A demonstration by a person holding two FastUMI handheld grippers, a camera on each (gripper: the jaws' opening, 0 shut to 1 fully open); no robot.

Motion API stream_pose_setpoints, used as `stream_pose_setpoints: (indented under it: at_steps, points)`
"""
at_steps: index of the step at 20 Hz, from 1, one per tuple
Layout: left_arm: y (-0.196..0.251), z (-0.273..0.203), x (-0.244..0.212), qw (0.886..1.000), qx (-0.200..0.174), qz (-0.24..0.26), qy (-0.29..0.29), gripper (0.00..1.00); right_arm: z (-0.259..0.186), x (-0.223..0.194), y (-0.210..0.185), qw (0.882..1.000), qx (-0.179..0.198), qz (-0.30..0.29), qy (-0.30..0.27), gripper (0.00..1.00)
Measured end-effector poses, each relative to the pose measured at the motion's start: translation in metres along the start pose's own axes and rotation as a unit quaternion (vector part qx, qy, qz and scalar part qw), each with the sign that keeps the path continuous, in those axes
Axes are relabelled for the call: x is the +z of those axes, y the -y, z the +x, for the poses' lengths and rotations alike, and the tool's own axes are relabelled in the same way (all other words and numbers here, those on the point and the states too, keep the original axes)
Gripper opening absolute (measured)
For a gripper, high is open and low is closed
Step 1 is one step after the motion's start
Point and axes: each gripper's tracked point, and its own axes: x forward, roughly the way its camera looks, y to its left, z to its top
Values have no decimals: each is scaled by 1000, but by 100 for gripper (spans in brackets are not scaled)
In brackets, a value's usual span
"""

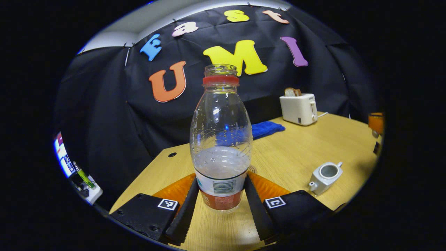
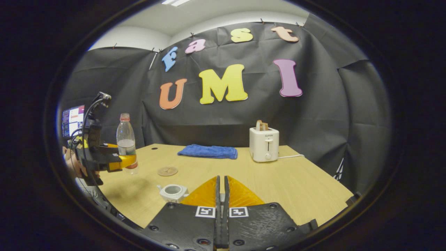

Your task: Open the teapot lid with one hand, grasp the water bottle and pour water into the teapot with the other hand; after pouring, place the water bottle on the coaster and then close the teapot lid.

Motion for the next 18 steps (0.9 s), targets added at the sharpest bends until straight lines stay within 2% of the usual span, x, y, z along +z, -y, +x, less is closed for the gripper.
stream_pose_setpoints:
  at_steps: [5, 10, 18]
  points:
    - [13, 34, 22, 997, -34, -65, 31, 76, 6, 1, 4, 1000, -11, 5, 0, 0]
    - [20, 81, 26, 996, -41, -61, 42, 76, 13, -6, 18, 1000, -26, 5, -9, 0]
    - [36, 131, -4, 996, -60, -68, 6, 77, 25, -19, 38, 998, -47, 11, -27, 0]
